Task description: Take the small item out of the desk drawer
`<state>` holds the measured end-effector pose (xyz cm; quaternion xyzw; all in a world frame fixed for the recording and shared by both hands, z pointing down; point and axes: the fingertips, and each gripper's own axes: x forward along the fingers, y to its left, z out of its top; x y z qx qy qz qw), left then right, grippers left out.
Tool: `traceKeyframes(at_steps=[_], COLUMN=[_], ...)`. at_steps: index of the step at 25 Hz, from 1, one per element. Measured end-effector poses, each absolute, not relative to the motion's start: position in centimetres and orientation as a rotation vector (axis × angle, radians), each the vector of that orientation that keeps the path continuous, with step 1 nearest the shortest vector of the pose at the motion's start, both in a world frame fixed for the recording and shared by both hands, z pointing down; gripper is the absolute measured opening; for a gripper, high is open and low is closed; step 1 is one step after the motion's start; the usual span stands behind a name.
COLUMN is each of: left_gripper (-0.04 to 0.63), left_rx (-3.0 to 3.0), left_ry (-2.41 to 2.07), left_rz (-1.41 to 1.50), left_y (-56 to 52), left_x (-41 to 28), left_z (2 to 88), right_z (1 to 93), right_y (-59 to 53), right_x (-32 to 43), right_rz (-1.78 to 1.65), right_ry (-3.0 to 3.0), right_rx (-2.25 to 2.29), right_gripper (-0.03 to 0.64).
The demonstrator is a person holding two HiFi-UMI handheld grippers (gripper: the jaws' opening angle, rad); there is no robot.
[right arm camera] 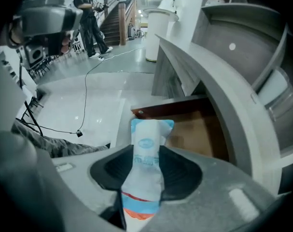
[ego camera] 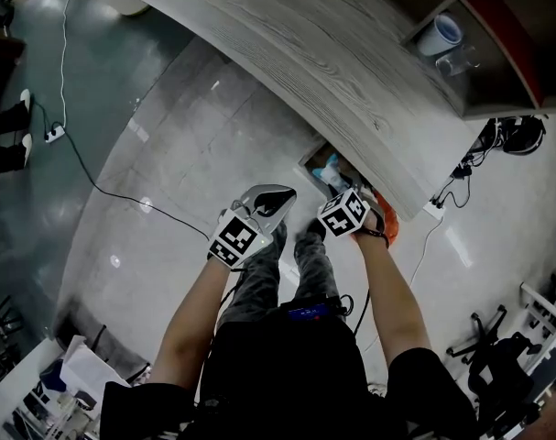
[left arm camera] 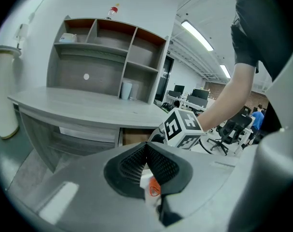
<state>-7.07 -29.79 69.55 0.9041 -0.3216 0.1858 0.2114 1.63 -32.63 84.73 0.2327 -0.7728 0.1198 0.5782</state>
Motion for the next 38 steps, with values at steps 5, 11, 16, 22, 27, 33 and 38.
traceKeyframes(at_steps=[5, 11, 16, 22, 27, 33, 38], left_gripper=[0.003, 0.003, 0.003, 0.003, 0.003, 0.003, 0.003], left_rx=[2.532, 2.564, 2.59, 2.615, 2.642, 2.693, 2.706], left_ry=[-0.898, -0.915, -0.929, -0.923, -0.901, -0.894, -0.879], left_rz=[0.51, 0.508, 0.49, 0.449, 0.38, 0.336, 0.3], left_y=[-29.7, -29.5, -29.3, -29.4, -29.4, -30.3, -31.0], left_x=[-6.6, -5.9, -5.1, -3.7, -2.1, -1.2, -0.6], left_z=[67.8, 65.0, 62.5, 59.7, 57.0, 54.7, 53.7], right_z=[81.5, 76.3, 71.3, 66.4, 62.4, 57.7, 55.1], right_y=[-31.8, -31.0, -30.1, -29.6, -29.9, -31.0, -32.0], right_x=[1.6, 1.7, 2.3, 4.3, 6.0, 7.5, 8.3], right_rz=[0.289, 0.274, 0.273, 0.309, 0.355, 0.439, 0.518], right_ry=[-1.861, -1.952, -2.032, -2.109, -2.189, -2.322, -2.409], right_rx=[0.562, 0.557, 0.575, 0.656, 0.779, 0.962, 1.065], right_gripper=[0.167, 0.167, 0.167, 0.167, 0.167, 0.167, 0.167])
